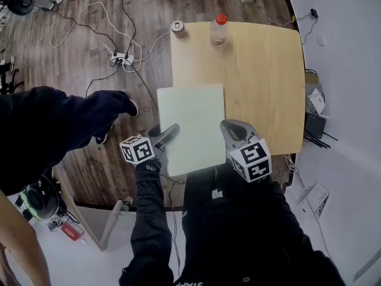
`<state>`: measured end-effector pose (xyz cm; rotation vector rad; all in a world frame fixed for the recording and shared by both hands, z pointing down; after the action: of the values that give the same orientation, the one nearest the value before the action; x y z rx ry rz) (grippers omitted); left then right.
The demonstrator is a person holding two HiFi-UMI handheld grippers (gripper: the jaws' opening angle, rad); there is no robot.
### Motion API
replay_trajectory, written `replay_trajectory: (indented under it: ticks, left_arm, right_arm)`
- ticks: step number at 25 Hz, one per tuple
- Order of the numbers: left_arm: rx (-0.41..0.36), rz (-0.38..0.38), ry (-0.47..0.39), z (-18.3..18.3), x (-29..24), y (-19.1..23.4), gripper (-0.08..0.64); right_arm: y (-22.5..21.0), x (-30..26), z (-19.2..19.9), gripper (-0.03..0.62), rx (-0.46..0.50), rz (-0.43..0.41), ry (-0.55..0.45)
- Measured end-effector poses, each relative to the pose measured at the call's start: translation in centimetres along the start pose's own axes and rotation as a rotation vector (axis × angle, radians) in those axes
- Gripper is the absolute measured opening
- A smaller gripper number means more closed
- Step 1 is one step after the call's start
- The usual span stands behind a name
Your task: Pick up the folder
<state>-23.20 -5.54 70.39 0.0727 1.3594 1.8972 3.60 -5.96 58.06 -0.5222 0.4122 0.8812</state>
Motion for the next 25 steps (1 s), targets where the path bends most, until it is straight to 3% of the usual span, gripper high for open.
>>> replay_trajectory:
  ticks: [5,12,25]
  left_arm:
    - [-0.032,-0.035,-0.049,-0.5,1.2,-2.5,0.336]
    - [-0.049,-0.043,-0.184,-2.0,2.8,-7.1,0.334]
    - [-0.211,-0.042,-0.398,-5.6,4.8,-18.1,0.333]
  right_arm:
    - [0.0,1.8,-0.8,0.024,-0.002,0.000,-0.027]
    - [0.1,4.5,-2.7,0.023,0.006,-0.003,-0.093]
    - [0.0,9.1,-9.7,0.023,0.063,-0.009,-0.271]
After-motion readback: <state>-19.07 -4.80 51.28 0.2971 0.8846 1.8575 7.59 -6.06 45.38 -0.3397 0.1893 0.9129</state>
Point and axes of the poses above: the fingertips, and each gripper's own axes: x backward along the fingers, y to its left, z out of its underside, the point moved 8 cm from there along x, backward along the fingers, and after that the axes turned 14 degrees about -y, right-handed, at the moved point
